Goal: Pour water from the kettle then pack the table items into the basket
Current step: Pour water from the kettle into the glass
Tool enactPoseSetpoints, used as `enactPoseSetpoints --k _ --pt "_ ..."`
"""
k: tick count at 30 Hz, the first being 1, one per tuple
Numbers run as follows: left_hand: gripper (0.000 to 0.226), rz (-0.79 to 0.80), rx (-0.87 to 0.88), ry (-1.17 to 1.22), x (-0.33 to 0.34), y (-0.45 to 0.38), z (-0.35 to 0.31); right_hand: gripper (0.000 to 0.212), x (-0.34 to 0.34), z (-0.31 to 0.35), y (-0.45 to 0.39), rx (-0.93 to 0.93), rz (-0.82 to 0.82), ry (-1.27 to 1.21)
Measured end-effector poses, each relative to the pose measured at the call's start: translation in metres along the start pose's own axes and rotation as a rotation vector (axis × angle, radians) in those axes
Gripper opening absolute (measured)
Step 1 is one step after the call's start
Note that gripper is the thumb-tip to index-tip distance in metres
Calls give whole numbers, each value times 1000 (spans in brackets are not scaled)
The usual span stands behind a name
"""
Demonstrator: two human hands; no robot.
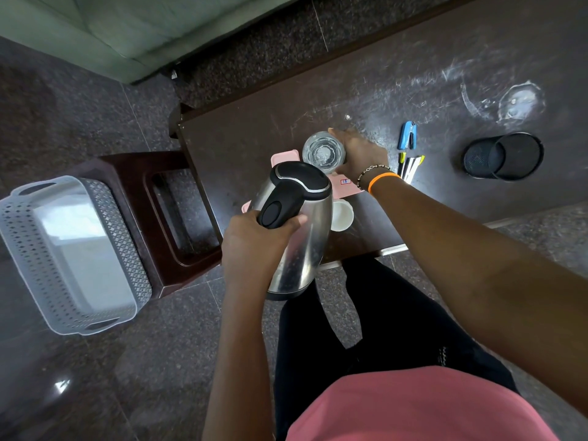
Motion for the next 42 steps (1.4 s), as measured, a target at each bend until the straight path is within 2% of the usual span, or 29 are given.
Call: enactPoseSetpoints --k 42 --pt "37 29 -18 10 2 1 -7 70 0 -1 1 -8 12 -20"
Point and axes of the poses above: each hand's wrist, its own y-axis away from the middle knuckle, its own x-axis out of the palm, z = x × y, the point moved 7 cm from there along -y, towards the middle knuckle, and after that the axes turned 6 degrees about -y, right-handed, at the moved point
